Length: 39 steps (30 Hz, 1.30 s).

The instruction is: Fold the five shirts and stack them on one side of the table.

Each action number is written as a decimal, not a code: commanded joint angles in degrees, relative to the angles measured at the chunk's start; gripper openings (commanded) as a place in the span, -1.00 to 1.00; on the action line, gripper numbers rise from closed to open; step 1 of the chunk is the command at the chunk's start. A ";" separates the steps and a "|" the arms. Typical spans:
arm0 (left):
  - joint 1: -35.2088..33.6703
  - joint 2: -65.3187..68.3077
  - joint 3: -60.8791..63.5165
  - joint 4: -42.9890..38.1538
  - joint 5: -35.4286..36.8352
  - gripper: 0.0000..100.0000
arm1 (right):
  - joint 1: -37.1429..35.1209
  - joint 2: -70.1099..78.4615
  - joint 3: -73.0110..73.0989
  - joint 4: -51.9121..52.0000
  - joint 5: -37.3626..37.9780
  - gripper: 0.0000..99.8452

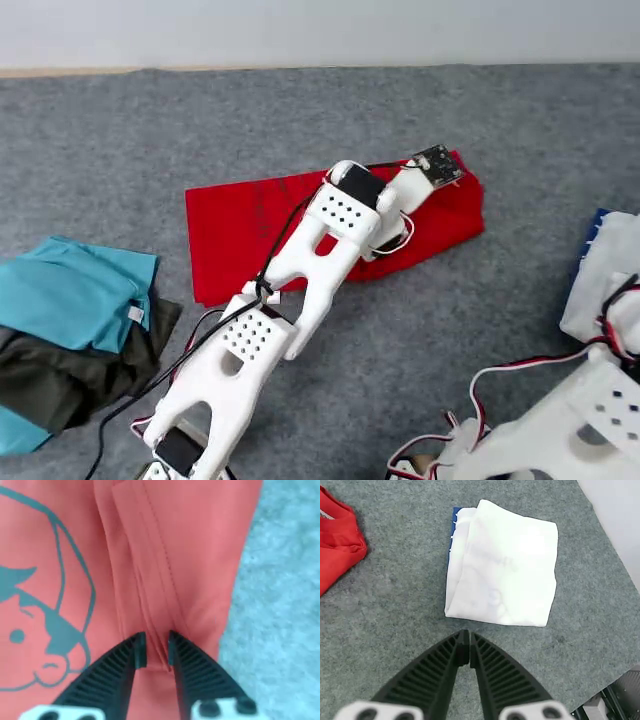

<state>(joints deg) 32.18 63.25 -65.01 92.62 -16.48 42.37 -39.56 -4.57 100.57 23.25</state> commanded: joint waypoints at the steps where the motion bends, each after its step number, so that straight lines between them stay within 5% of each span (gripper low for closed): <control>1: -0.18 -3.78 1.71 -3.52 -0.53 -0.85 | 0.66 -1.19 -0.18 2.42 0.44 -0.98; 15: 0.00 -5.98 -14.37 7.47 -0.35 -0.85 | 0.66 -1.27 -0.18 2.42 0.44 -0.98; 24: 2.99 -5.45 -3.56 7.82 -0.09 -0.85 | 0.75 -1.27 -0.18 2.42 0.62 -0.98; 30: -0.79 -5.36 2.51 3.43 -0.18 -0.85 | 0.75 -1.27 -0.18 2.42 0.62 -0.98; 39: 4.22 -8.00 -7.25 7.91 -0.09 -0.85 | 0.66 -1.27 -0.18 2.42 0.62 -0.98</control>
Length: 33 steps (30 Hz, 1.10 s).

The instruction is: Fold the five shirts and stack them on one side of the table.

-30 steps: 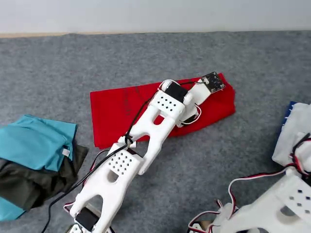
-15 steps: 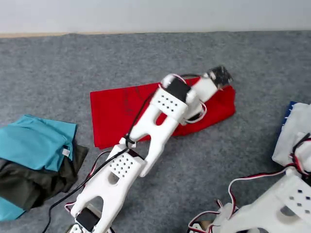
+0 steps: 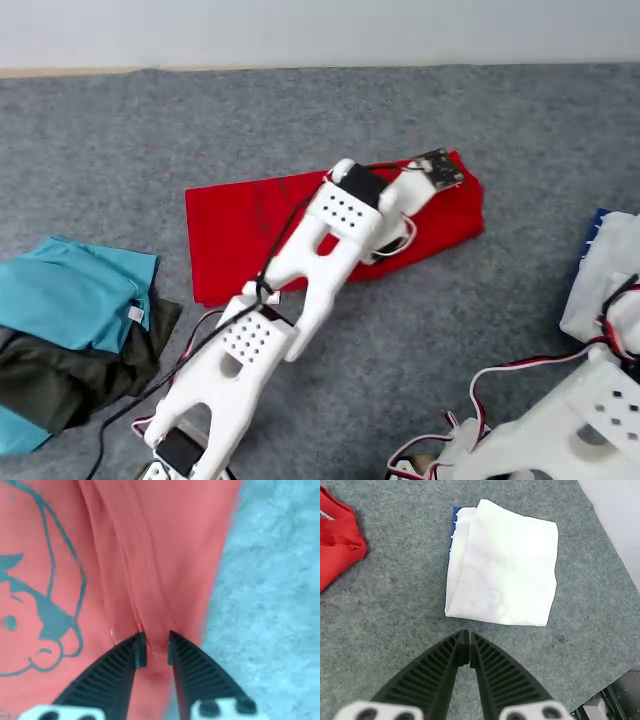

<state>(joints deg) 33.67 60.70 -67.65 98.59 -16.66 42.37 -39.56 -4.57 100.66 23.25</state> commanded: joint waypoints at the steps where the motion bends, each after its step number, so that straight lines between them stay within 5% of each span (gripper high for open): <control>1: 3.60 -5.80 -5.49 1.76 0.09 -0.85 | 0.66 -1.27 -0.18 2.33 0.62 -0.98; 5: 6.51 -5.10 -7.78 -0.44 0.09 -0.84 | 0.66 -1.27 -0.18 2.33 0.62 -0.98; 22: 6.95 9.49 -7.87 -31.30 6.59 -0.85 | 0.40 -8.22 10.11 2.07 0.70 -0.98; 33: 7.47 10.37 -21.67 -20.31 3.96 -0.85 | 0.40 -10.24 12.75 2.07 0.70 -0.98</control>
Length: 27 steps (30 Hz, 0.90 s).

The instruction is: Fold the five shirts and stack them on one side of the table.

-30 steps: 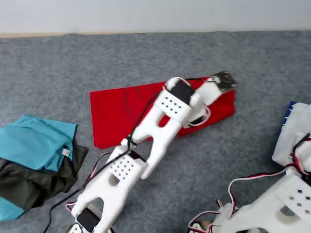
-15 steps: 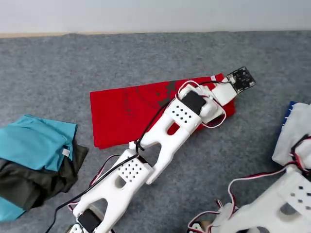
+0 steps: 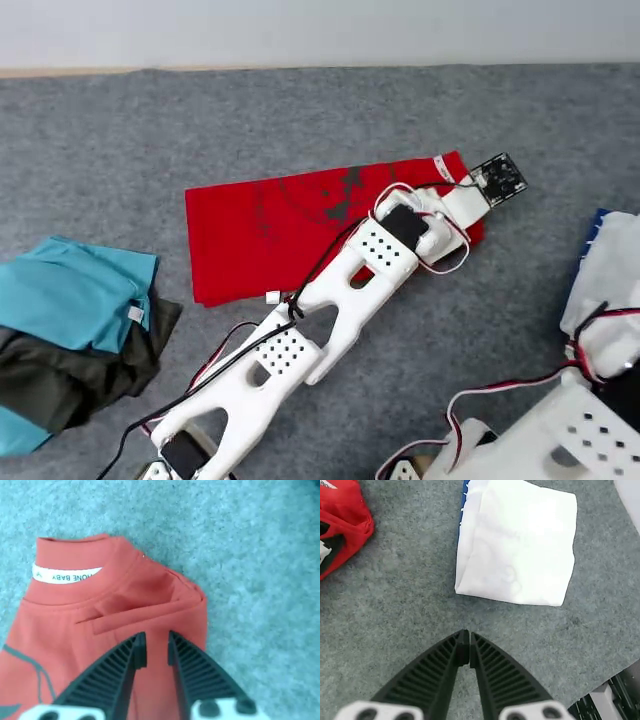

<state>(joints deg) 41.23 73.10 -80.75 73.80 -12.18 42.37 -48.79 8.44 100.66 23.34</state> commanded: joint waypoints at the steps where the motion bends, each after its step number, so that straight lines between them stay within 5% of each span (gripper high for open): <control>1: -0.18 -2.29 -11.38 6.33 -0.53 -0.85 | 0.40 -1.01 -0.26 2.07 0.62 -0.98; 12: -10.11 -9.23 -15.08 26.20 5.10 -0.85 | 0.40 -1.01 -0.26 2.07 0.62 -0.98; 17: -18.46 -11.25 -10.24 27.08 10.46 -0.85 | 0.31 -0.57 -0.09 1.63 0.62 -0.98; 27: -30.51 -36.04 24.31 26.99 11.52 -0.85 | 0.31 -0.48 -0.09 1.19 1.67 -0.98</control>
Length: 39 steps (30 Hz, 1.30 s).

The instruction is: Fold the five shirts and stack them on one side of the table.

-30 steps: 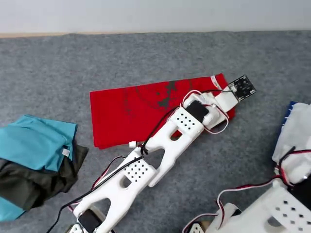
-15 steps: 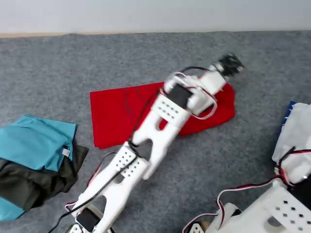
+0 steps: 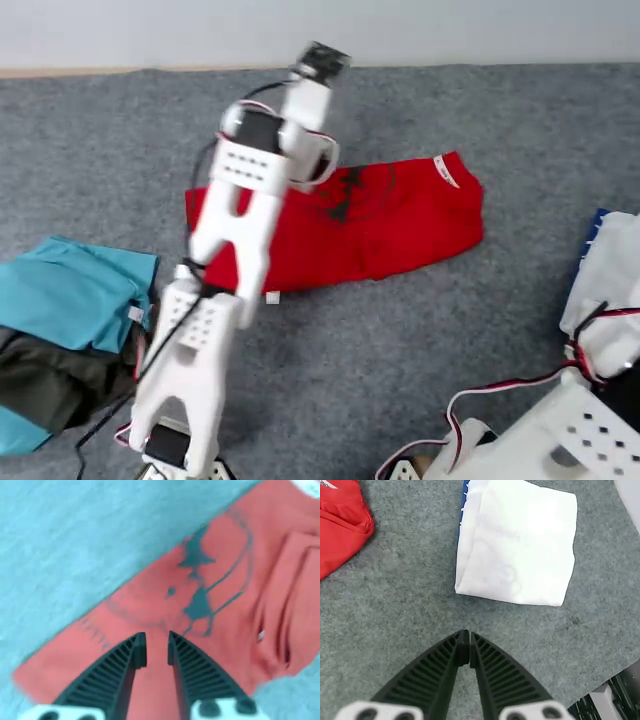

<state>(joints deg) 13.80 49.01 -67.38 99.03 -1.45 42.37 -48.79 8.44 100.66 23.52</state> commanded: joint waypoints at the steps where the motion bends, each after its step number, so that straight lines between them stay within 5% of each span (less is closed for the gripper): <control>1: -4.48 -14.95 15.25 1.67 0.79 -0.85 | 0.31 -0.48 -0.09 1.19 2.29 -0.98; 7: -15.21 -23.74 32.13 1.32 -0.09 -0.78 | 0.31 -0.48 -0.09 0.84 3.25 -0.98; 16: -25.41 -17.76 37.93 1.23 -3.60 -0.44 | 0.31 -0.48 0.00 0.84 3.25 -0.98; 32: -21.89 -5.27 37.67 -4.13 -6.33 -0.42 | 0.40 -1.01 3.60 -0.75 3.25 -0.98; 39: -21.10 -0.53 35.30 -5.19 -1.67 -0.44 | 0.40 -0.84 3.69 -0.75 3.25 -0.98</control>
<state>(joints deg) -8.26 48.22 -30.11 94.46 -4.88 42.37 -48.88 12.31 100.22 26.15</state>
